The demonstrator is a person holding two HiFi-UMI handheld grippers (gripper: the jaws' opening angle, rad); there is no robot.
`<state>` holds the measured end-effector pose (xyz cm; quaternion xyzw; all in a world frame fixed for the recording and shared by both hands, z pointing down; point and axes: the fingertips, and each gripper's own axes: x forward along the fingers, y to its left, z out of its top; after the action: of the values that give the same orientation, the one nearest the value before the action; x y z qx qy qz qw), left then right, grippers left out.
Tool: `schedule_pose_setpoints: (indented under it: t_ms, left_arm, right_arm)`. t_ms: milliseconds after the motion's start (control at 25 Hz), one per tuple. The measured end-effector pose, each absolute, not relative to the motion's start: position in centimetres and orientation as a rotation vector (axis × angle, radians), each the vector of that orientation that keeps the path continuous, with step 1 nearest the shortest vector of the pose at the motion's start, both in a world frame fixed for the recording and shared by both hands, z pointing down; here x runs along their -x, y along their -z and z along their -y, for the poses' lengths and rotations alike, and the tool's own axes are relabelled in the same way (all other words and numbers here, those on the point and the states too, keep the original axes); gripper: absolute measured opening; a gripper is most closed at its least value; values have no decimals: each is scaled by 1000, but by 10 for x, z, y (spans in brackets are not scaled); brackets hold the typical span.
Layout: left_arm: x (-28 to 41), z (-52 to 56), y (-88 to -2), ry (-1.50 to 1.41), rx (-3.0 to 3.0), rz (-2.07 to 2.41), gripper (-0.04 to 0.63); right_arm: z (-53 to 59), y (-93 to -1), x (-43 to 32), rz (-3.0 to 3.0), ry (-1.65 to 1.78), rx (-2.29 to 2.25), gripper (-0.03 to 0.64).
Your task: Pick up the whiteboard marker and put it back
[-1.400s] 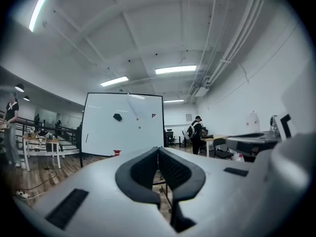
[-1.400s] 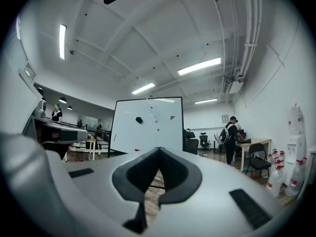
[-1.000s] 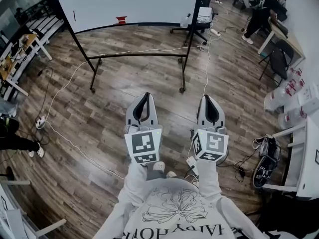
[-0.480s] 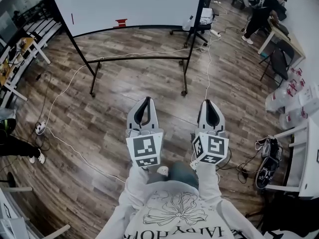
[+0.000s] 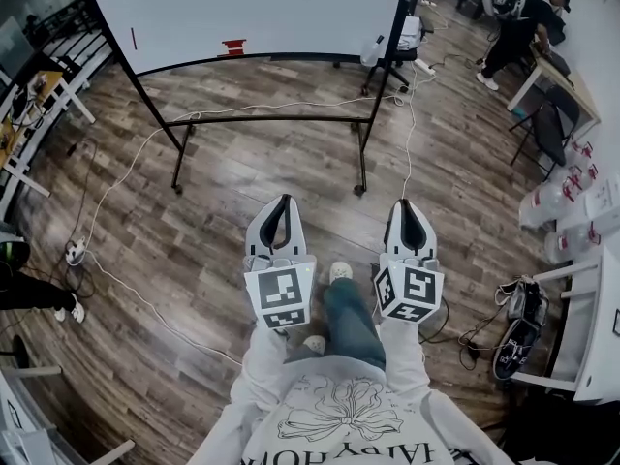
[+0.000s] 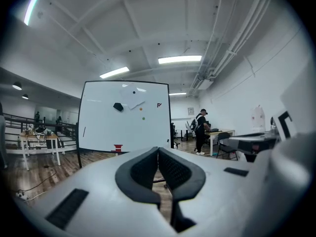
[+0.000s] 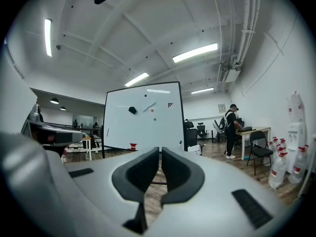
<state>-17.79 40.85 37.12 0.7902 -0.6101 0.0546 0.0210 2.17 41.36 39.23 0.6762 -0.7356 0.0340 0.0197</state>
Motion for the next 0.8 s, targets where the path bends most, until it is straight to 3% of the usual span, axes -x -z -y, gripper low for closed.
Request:
schedule_pose_setpoints:
  t_ms: [800]
  left_arm:
    - [97, -134, -351, -114, -2381, 2021, 6]
  right_arm:
    - [-114, -369, -110, 2409, -100, -2062, 6]
